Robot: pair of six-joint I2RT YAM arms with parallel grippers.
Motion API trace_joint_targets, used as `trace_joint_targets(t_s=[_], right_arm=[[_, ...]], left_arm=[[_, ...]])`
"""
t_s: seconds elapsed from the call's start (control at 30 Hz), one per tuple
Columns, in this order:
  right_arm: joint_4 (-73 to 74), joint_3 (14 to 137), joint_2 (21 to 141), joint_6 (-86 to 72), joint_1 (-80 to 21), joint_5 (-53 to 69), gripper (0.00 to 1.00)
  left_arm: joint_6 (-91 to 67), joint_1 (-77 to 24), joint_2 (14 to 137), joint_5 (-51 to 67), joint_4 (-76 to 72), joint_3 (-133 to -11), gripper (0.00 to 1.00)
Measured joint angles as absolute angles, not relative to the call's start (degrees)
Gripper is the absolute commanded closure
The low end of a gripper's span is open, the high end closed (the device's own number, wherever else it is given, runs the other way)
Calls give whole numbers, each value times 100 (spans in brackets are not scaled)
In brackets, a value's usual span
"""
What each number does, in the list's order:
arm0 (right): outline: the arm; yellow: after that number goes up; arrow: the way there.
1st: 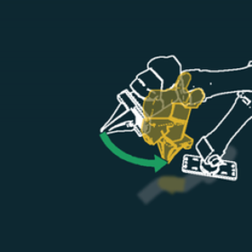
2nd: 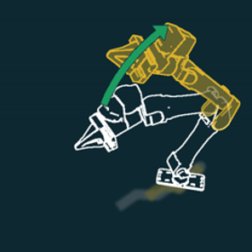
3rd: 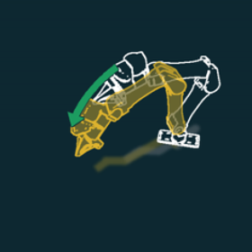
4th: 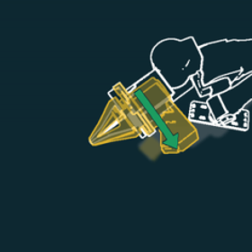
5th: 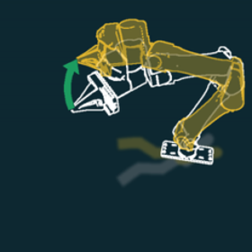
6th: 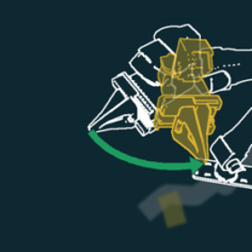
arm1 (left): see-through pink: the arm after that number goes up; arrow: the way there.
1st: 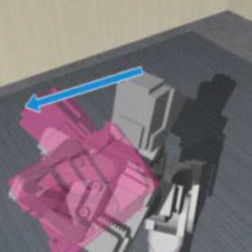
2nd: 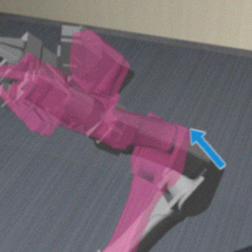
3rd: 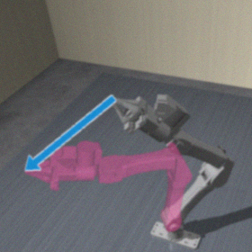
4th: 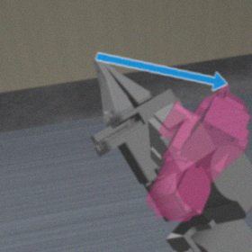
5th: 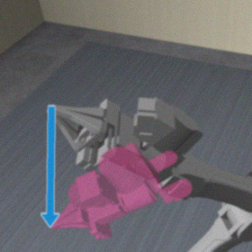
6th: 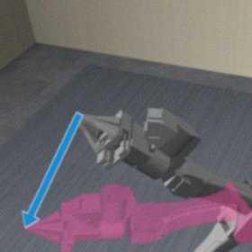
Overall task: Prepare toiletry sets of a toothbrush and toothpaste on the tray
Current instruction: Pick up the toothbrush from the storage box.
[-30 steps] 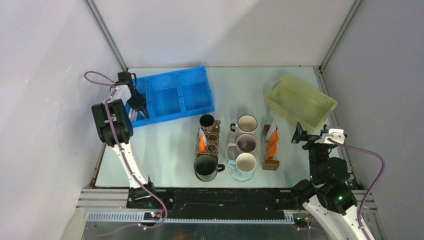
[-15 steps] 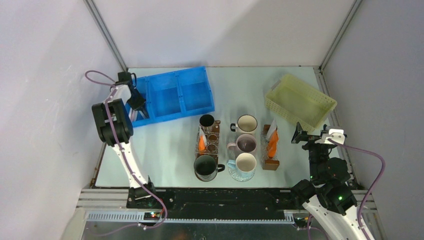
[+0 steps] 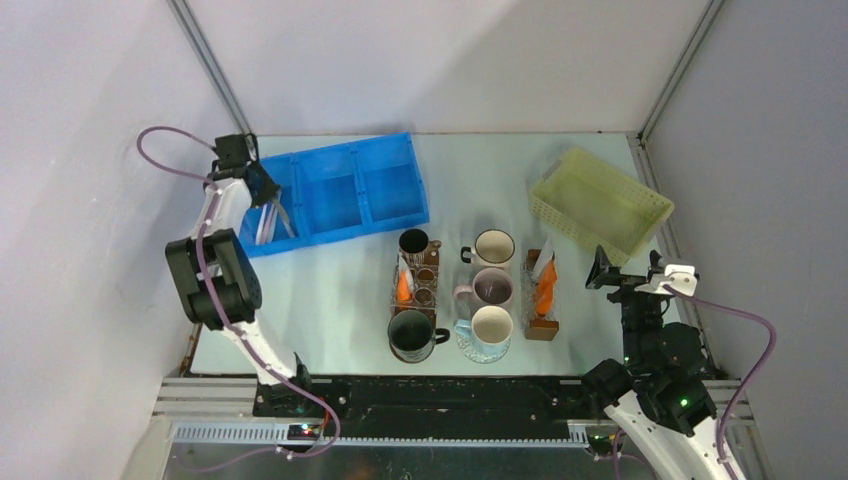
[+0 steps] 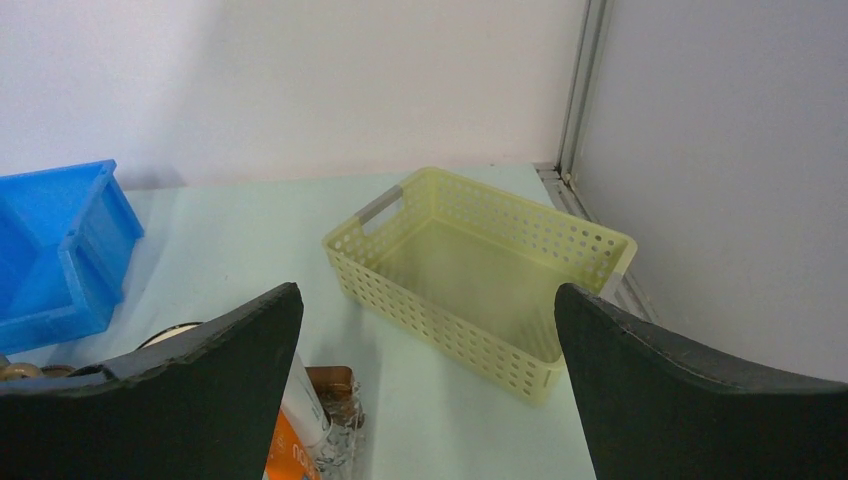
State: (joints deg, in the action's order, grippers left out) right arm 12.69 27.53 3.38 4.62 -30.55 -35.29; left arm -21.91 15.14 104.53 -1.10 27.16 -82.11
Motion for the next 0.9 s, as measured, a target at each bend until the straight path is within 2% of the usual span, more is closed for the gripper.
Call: trace_joint_targets(t_s=[0.47,0.9], right_arm=[[1269,2753,209,454,-3055,-3306,1],[1269,2753,202,445,-3055,-2928,1]], left_arm=[[-2198,1267,8276,305,1424,-6659,100],[-1796,-624,5881,499,263,-5518,100]])
